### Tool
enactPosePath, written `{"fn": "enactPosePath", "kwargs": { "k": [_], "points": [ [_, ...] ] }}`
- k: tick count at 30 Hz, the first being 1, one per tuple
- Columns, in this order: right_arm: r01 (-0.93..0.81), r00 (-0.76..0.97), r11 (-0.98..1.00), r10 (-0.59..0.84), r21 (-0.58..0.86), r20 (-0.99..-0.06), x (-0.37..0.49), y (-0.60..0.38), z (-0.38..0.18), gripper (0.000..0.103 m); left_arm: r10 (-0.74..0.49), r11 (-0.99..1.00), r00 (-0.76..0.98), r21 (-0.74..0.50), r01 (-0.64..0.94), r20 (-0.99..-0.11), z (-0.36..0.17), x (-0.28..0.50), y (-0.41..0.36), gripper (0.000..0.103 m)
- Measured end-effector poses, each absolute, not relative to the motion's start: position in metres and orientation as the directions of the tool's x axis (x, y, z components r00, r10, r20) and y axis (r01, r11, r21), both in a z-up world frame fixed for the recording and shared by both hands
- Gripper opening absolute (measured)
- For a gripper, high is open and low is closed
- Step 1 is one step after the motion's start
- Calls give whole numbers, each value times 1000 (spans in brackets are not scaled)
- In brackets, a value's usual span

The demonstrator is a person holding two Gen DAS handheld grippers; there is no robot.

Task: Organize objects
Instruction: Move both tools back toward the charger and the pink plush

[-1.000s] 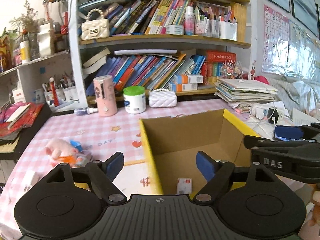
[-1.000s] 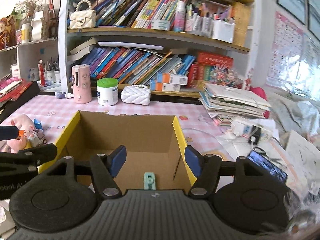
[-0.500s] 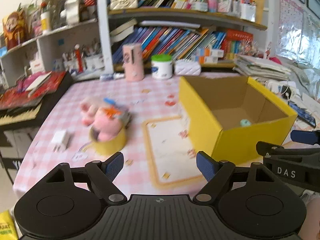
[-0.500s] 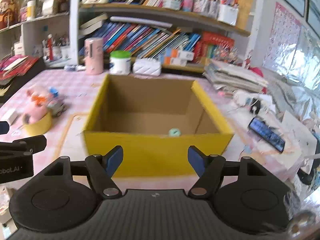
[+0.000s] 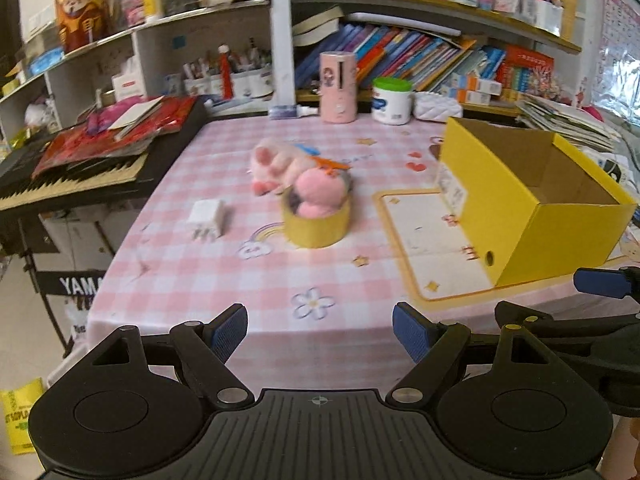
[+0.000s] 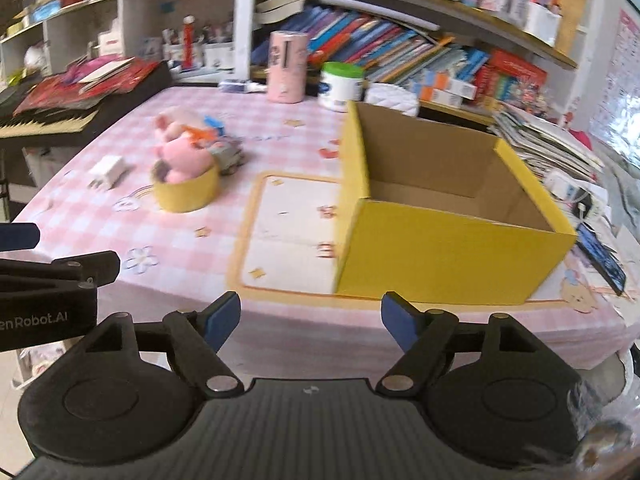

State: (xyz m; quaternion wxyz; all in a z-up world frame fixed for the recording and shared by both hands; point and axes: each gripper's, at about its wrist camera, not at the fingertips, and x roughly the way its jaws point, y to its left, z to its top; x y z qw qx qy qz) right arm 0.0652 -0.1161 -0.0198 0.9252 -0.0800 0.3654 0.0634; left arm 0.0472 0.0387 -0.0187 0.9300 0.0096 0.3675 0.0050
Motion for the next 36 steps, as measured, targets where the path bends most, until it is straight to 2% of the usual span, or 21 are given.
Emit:
{"fn": "enactPosePath", "kwargs": {
  "k": [12,21,36],
  "points": [
    [-262,700,960,119,-97,-704,57,-63,-24,79,59,997,703,1,-83,-708,-25,30,90,82],
    [-306,687,947,151,-95,-711,58,-45,-22,75,74,992,698,-20,-126,-712,-27,27,104,82],
    [-389,643,918,206,-82,-738,126,-28,-35,74,130,972,654,-34,-232,-746,-39,93,121,80]
  ]
}}
